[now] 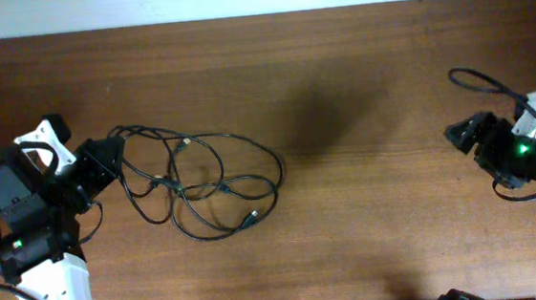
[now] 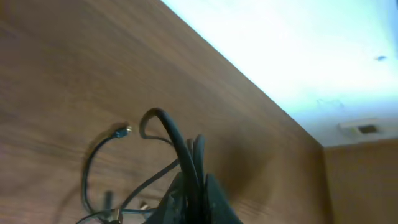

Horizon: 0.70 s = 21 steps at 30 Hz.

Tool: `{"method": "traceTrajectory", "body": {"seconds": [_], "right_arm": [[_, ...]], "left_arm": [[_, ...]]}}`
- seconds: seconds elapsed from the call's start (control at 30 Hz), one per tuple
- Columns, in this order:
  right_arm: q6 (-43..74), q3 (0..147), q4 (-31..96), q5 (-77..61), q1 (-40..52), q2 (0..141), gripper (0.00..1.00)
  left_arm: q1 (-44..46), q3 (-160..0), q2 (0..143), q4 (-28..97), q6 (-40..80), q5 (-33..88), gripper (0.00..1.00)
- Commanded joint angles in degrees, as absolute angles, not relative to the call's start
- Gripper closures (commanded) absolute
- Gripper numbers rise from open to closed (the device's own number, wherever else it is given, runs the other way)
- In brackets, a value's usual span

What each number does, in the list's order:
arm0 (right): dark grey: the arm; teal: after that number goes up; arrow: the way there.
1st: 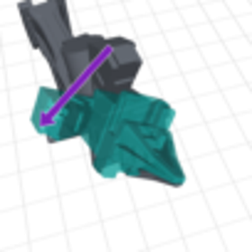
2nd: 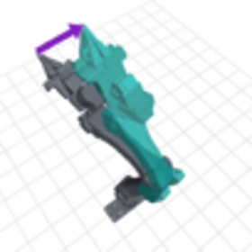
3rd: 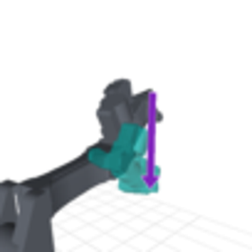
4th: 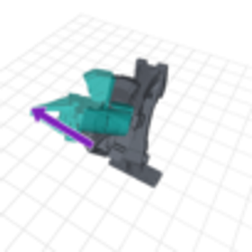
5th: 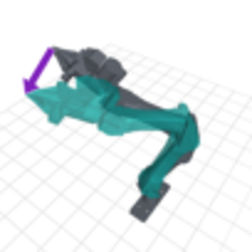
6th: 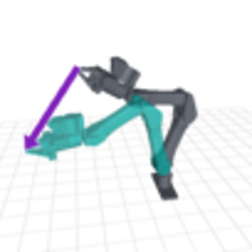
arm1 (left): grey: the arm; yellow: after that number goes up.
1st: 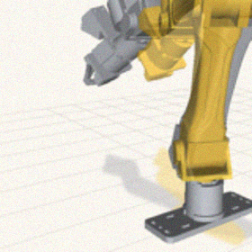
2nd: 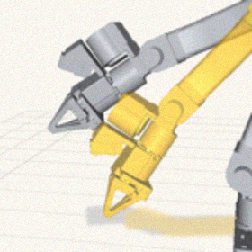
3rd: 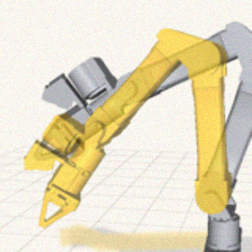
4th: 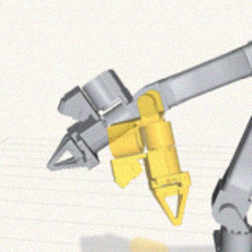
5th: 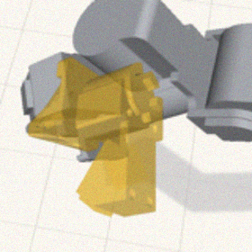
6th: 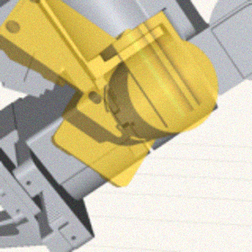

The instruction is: Untangle cables

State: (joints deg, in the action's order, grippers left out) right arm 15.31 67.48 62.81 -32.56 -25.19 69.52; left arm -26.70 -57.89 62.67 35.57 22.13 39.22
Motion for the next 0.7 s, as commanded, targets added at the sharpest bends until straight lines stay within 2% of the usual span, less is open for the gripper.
{"method": "traceTrajectory", "body": {"seconds": [0.0,0.13,0.27,0.43,0.53,0.67], "right_arm": [[7.29,67.61,63.48,-39.07,-23.24,68.88,0.11],[5.98,67.61,62.89,-38.79,-15.29,68.9,0.1],[4.73,67.61,62.61,-38.37,-6.26,69.06,0.07],[3.2,67.61,62.5,-35.62,4.51,70.87,0.06],[3.25,67.61,61.54,-34.89,7.22,72.71,0.07],[3.42,67.61,61.32,-33.54,7.27,75.61,0.07]], "left_arm": [[-24.84,-58.57,62.13,34.15,22.5,48.62,1.0],[-18.98,-58.57,62.13,26.83,22.63,56.97,1.0],[-10.44,-58.57,62.13,16.08,25.8,57.93,1.0],[-2.79,-58.57,62.13,-6.0,37.43,57.84,1.0],[-2.39,-58.57,62.13,-20.21,45.87,57.41,1.0],[-2.39,-58.57,62.13,-30.79,52.14,53.56,1.0]]}}
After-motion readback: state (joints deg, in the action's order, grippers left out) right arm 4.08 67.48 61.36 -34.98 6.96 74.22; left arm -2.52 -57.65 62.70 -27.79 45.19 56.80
